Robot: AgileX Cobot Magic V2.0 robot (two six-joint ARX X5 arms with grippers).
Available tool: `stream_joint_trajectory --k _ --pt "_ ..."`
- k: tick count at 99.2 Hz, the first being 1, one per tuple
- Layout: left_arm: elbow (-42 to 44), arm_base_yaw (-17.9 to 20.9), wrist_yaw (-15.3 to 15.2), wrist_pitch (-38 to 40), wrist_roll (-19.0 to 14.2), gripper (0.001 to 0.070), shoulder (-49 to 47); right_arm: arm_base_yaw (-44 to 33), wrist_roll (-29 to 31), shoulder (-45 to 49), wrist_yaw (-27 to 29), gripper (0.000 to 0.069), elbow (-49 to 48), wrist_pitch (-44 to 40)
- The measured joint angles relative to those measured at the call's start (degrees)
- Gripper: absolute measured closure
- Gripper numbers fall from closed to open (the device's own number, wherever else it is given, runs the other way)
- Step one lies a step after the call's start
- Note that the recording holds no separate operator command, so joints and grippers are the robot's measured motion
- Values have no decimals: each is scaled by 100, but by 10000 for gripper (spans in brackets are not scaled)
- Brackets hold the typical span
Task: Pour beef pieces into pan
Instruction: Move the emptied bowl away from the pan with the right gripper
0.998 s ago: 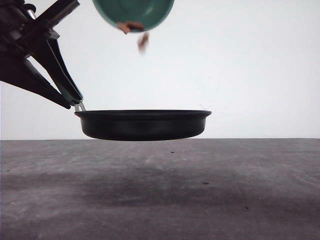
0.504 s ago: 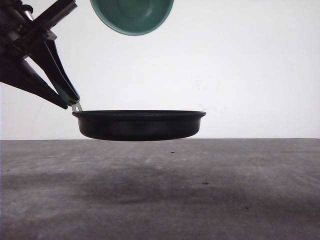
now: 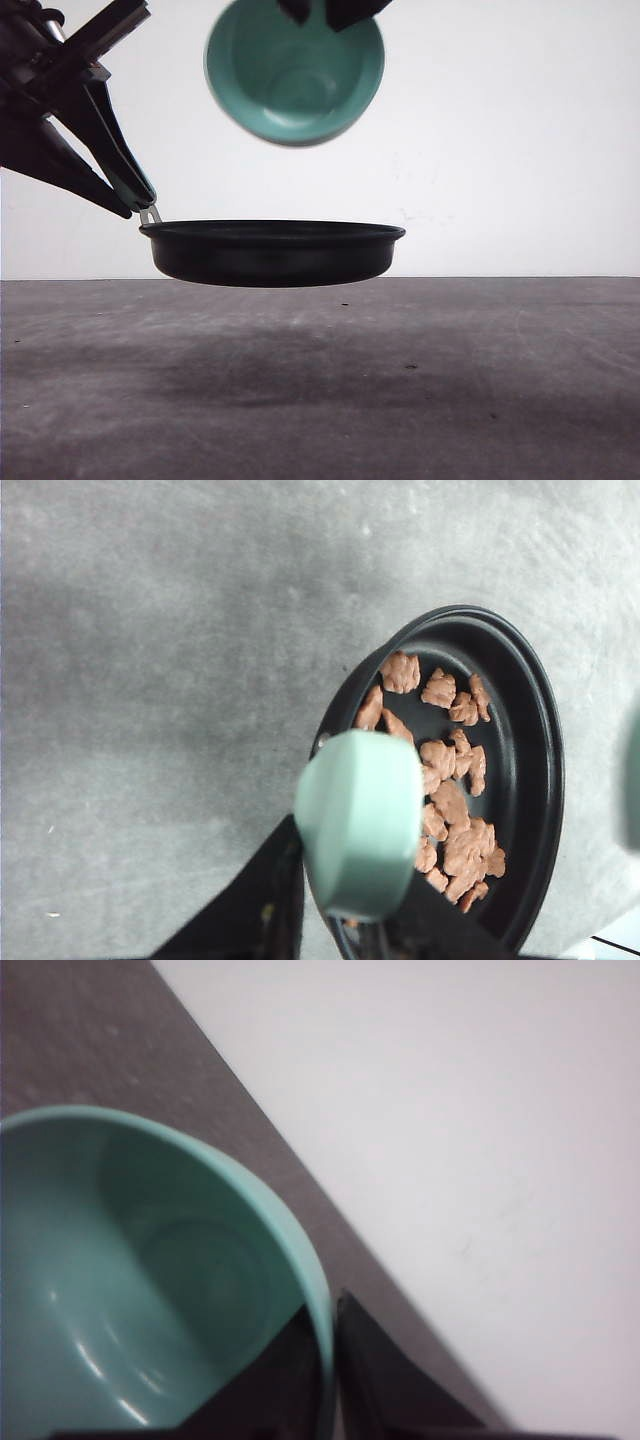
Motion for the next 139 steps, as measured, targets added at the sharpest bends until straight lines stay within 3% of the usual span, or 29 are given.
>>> stream_joint_trajectory --k 12,24,40,49,61,85,139 --pt "0 0 2 0 57 669 0 -262 1036 -358 -302 678 304 -807" --pt "0 2 2 0 74 669 0 -1045 2031 -669 -793 678 994 -2006" --pt "0 2 2 2 92 669 0 -2850 3403 -796 -2363 678 1504 -3987" --pt "0 0 2 4 122 669 0 -4017 3799 -603 -3268 678 1338 -5047" --pt "0 2 0 17 186 669 0 -5250 3840 -328 -3639 678 979 -5670" --pt "0 2 2 144 205 669 0 -6780 3738 -361 -4266 678 249 -5307" --pt "0 0 -26 417 205 670 0 -7158 3394 -229 -4336 678 -409 -5228"
